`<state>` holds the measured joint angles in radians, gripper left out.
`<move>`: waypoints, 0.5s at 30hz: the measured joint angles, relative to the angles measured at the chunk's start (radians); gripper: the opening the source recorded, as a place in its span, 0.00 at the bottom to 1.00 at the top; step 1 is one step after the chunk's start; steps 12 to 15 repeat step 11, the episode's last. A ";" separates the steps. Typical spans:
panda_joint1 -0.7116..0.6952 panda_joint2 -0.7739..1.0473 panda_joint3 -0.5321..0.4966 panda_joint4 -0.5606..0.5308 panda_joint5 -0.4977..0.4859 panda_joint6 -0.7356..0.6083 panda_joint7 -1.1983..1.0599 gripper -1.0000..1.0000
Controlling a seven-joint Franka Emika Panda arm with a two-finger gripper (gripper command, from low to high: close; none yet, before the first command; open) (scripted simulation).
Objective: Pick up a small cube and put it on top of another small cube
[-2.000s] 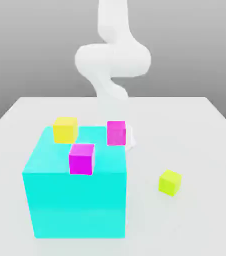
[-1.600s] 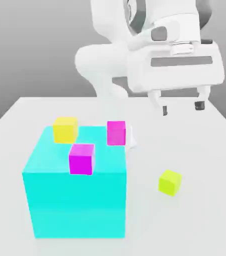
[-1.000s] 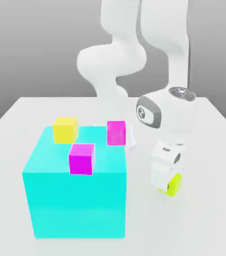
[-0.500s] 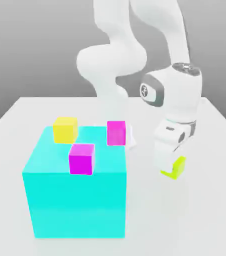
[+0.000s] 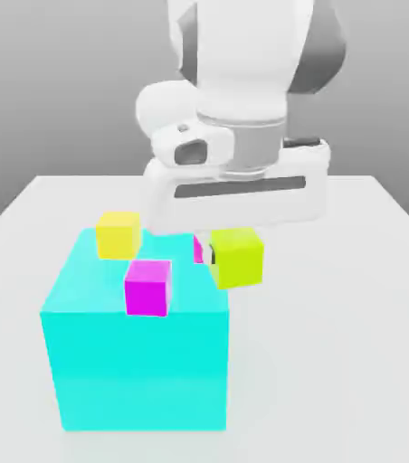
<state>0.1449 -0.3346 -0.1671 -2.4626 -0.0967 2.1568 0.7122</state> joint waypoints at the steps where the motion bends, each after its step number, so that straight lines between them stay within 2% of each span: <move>1: -0.023 -0.014 -0.012 0.030 -0.005 -0.044 0.019 0.00; 3: -0.056 -0.024 -0.035 0.059 0.008 -0.095 0.052 0.00; 7: -0.067 0.035 -0.052 -0.017 0.024 0.029 0.057 0.00; 8: -0.068 0.046 -0.053 -0.031 0.026 0.054 0.056 1.00; 15: -0.068 0.046 -0.053 -0.031 0.026 0.054 0.056 1.00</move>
